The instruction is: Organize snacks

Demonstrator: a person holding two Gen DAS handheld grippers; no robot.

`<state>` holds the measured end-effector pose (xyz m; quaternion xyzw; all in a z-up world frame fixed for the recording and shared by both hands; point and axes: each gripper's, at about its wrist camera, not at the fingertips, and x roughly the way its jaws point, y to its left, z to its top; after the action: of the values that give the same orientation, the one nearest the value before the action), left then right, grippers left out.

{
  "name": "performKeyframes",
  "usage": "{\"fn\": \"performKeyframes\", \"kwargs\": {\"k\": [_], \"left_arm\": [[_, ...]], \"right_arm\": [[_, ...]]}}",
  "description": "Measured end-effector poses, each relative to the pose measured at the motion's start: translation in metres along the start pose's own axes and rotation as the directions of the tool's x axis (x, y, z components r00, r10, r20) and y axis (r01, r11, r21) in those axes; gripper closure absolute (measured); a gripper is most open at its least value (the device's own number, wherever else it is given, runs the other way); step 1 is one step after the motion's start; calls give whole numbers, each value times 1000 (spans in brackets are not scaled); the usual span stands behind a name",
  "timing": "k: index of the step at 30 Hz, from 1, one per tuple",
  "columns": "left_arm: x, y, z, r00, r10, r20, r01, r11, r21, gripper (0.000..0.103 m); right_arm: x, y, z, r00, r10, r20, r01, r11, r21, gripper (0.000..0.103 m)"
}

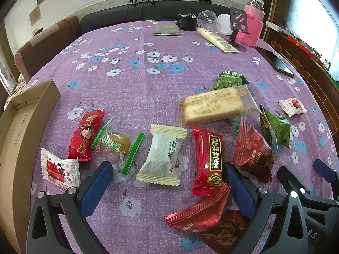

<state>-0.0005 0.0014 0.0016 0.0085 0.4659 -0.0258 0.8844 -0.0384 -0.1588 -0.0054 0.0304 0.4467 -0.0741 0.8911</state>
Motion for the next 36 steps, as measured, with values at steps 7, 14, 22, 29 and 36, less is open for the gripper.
{"fn": "performKeyframes", "kwargs": {"k": [7,14,22,29,36], "left_arm": [[-3,3,-3,999,-41,-19,42,997,60,1],[-39,14,-25,993,-117,17,116,990,77,17],[-151,62,-27,901,-249,354,241,968,68,18],[-177,118,-14,874,-196,445,202,979,34,4],[-125,152,-7,933,-228,280,252,966,-53,3]], "right_arm": [[2,-2,6,999,4,-41,-4,1000,-8,0],[0,-3,3,998,-3,-55,3,1000,-4,0],[-7,-3,-2,999,-27,-36,27,1000,2,7],[-83,18,-8,982,55,181,-40,995,-89,18],[-90,78,-26,958,274,82,-245,935,-256,18]]}}
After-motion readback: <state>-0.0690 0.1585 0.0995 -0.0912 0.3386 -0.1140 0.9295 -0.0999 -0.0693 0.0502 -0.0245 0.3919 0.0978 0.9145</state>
